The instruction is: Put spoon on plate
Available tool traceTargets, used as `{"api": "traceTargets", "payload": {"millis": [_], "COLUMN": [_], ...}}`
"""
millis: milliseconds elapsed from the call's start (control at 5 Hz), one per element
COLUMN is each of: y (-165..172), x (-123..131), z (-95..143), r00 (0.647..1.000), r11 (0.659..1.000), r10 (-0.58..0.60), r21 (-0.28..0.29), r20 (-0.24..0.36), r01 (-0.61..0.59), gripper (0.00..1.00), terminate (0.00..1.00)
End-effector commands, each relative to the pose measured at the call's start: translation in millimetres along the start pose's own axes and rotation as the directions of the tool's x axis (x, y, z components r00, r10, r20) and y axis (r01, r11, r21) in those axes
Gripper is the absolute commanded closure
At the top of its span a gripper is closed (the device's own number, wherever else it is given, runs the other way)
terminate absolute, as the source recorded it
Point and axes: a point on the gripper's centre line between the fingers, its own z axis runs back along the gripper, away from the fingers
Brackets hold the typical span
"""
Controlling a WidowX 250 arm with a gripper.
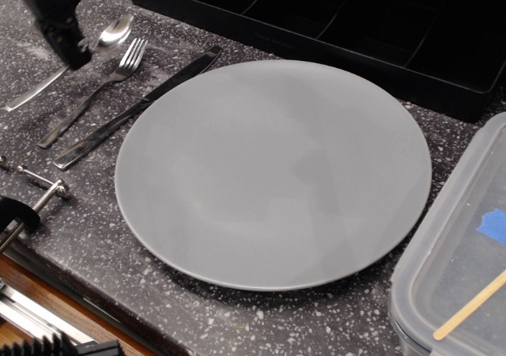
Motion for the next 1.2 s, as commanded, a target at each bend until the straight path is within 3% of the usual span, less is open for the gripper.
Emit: {"api": "traceTargets", "payload": {"millis": [0, 600, 800, 1000], "y": [-64.7, -165.8, -191.4, -203.9], "x": [23.4, 29.5, 28.1, 29.6], "z": [44.0, 20.9, -0.8, -22.7], "r00": [1.0, 0.992, 0.988, 0.985], "r11": [0.997, 0.973, 0.971, 0.97], "r10": [-0.003, 0.12, 0.152, 0.172], "r21": [-0.08, -0.195, -0.18, -0.173], "r20": [-0.008, -0.041, -0.03, -0.012], "r01": [0.003, -0.125, -0.155, -0.171], "gripper": [1.0, 1.0, 1.0, 1.0], "terminate": [0.0, 0.0, 0.0, 1.0]}}
